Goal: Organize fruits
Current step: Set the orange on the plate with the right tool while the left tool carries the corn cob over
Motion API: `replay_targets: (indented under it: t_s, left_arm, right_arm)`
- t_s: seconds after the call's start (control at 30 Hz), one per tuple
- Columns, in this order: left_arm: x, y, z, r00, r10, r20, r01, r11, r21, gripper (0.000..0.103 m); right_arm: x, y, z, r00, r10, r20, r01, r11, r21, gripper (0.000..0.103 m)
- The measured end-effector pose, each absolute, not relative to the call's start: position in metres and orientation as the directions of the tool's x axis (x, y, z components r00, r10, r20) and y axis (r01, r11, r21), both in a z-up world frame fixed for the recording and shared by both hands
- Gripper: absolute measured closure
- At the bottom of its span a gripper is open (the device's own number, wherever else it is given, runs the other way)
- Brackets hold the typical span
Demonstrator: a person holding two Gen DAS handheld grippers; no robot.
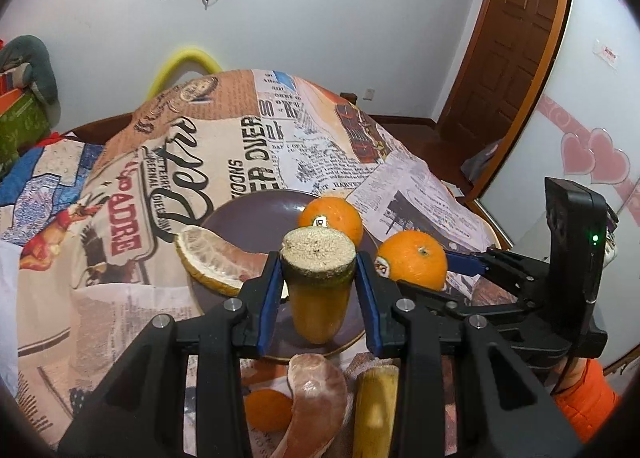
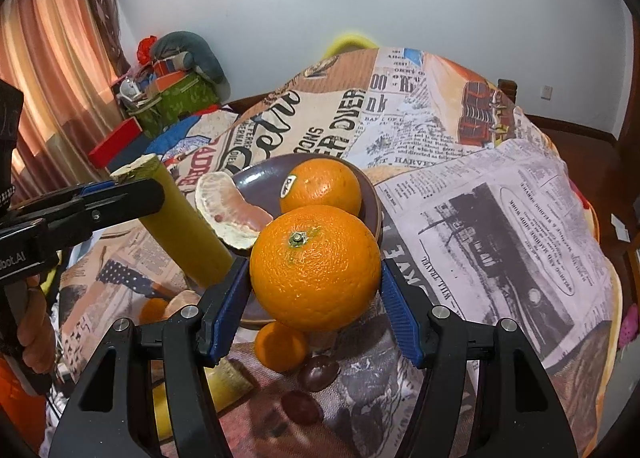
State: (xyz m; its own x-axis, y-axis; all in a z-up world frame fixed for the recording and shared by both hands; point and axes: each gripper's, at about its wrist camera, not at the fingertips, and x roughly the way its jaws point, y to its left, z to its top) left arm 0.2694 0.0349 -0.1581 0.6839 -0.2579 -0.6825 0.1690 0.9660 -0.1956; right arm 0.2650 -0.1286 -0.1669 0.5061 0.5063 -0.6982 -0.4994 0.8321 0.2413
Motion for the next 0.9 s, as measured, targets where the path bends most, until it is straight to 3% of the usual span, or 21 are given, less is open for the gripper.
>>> replay_targets:
  t_s: [0.9]
  left_arm:
    - [0.329, 0.047, -0.181, 0.659, -0.266, -0.703, 0.117, 0.96, -0.254, 0.067]
  right_arm:
    - [0.294, -0.108, -0.189, 0.444, 0.511, -0.736, -0.549, 0.804, 0.227, 0.041]
